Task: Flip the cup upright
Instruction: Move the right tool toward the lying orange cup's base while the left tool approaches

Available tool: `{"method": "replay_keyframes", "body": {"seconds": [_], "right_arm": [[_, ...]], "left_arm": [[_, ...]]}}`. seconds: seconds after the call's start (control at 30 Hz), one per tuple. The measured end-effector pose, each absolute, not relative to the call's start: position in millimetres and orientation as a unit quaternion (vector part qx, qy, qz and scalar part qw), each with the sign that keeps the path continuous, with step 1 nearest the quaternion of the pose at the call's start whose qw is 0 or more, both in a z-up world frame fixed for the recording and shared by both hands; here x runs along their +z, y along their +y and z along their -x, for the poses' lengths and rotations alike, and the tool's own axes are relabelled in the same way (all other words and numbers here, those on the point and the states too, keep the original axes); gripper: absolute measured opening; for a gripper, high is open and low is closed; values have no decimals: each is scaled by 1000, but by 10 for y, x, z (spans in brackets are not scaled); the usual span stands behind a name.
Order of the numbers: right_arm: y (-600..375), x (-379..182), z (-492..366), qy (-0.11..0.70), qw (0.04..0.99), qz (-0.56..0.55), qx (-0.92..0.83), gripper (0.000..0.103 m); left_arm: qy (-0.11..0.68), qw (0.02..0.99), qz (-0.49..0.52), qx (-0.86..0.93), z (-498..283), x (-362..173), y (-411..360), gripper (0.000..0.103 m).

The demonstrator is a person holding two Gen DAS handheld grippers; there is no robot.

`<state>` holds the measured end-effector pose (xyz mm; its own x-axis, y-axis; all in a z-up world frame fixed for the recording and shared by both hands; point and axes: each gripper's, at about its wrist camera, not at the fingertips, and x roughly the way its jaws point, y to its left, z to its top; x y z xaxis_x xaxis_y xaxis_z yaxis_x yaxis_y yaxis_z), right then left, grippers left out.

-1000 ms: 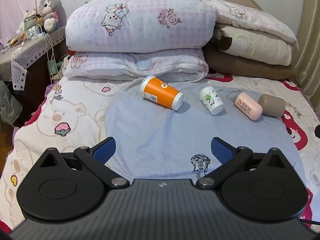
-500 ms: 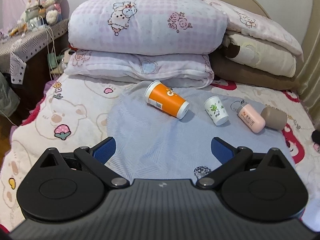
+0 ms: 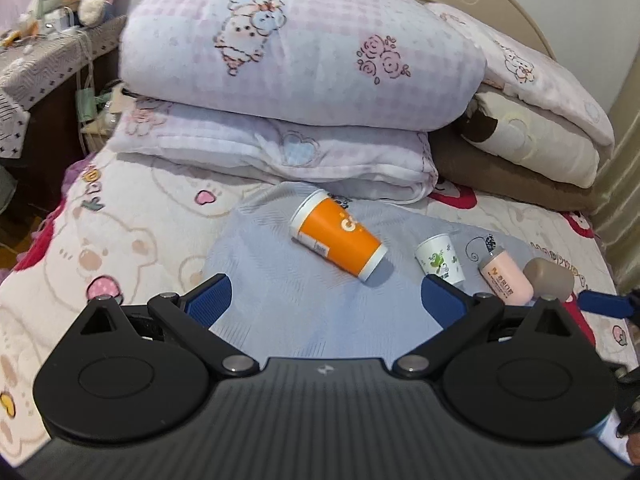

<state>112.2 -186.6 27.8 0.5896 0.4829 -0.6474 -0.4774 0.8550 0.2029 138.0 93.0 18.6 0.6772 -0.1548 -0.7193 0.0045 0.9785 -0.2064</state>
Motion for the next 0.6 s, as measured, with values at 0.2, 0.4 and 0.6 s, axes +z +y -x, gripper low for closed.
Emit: {"method": "replay_keyframes", "body": {"seconds": [0.2, 0.4, 0.6], "right_arm": [[-1491, 311, -1399, 371, 875, 62, 304, 92], [-1238, 206, -1615, 353, 861, 99, 351, 91], [-1064, -152, -1952, 362, 852, 115, 361, 80]], "left_arm": [[427, 897, 99, -62, -1876, 41, 898, 100], [444, 880, 144, -85, -2270, -195, 1032, 99], [449, 867, 179, -122, -2528, -555, 1120, 96]]}}
